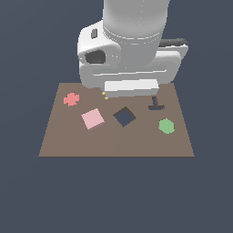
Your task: Insert a designated object into the corresponding slot on a board.
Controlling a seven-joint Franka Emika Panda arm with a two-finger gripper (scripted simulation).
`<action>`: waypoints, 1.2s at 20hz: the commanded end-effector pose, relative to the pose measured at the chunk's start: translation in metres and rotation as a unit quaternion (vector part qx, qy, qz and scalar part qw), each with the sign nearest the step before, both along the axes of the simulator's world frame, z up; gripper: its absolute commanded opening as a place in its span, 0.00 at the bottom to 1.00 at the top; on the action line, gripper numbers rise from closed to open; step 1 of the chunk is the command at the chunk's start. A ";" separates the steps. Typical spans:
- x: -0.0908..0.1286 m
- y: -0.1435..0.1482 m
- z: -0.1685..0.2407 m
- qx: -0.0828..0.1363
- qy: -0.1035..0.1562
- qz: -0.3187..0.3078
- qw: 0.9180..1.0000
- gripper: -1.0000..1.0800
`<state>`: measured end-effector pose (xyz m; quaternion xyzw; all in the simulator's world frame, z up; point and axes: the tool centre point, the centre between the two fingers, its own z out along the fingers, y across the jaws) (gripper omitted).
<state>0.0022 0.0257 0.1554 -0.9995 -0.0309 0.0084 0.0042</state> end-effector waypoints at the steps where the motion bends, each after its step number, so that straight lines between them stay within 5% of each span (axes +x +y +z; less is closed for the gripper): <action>1: 0.000 0.000 0.000 0.000 0.000 0.000 1.000 0.96; 12: 0.000 -0.015 -0.015 0.000 -0.001 0.030 1.000 0.96; 24: 0.006 -0.066 -0.063 -0.001 -0.005 0.129 0.992 0.96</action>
